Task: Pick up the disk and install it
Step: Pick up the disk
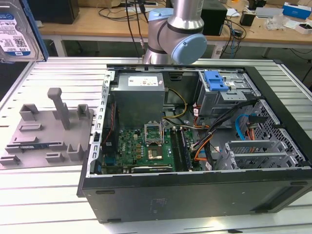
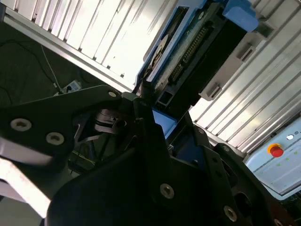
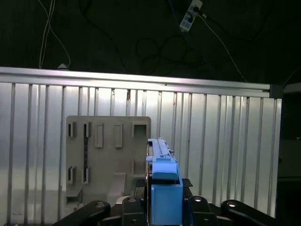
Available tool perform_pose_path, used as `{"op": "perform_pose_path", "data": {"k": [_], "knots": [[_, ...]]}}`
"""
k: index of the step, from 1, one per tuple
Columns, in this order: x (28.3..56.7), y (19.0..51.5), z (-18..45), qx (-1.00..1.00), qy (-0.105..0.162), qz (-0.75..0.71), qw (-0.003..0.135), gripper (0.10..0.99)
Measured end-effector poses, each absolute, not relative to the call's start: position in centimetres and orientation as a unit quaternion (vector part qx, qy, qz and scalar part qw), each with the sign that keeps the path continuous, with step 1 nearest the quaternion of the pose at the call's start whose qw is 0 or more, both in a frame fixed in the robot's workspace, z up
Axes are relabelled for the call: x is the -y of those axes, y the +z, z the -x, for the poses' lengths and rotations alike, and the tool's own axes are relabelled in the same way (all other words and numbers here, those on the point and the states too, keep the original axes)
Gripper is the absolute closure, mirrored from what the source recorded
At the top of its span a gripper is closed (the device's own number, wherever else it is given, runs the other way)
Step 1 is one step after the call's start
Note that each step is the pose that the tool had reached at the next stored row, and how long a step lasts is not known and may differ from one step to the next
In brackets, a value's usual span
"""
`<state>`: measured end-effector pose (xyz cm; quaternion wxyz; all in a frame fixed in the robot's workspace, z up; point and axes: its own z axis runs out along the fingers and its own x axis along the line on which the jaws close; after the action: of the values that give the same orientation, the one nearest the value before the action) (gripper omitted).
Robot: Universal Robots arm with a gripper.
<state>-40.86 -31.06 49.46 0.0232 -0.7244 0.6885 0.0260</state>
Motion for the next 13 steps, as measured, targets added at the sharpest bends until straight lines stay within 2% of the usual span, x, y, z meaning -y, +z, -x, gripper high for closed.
{"op": "perform_pose_path", "data": {"k": [5,13], "knots": [[31.8,49.5,40.6,-0.688,0.026,0.724,0.023,0.718],[34.1,49.7,37.6,-0.689,0.027,0.724,0.014,0.718]]}}
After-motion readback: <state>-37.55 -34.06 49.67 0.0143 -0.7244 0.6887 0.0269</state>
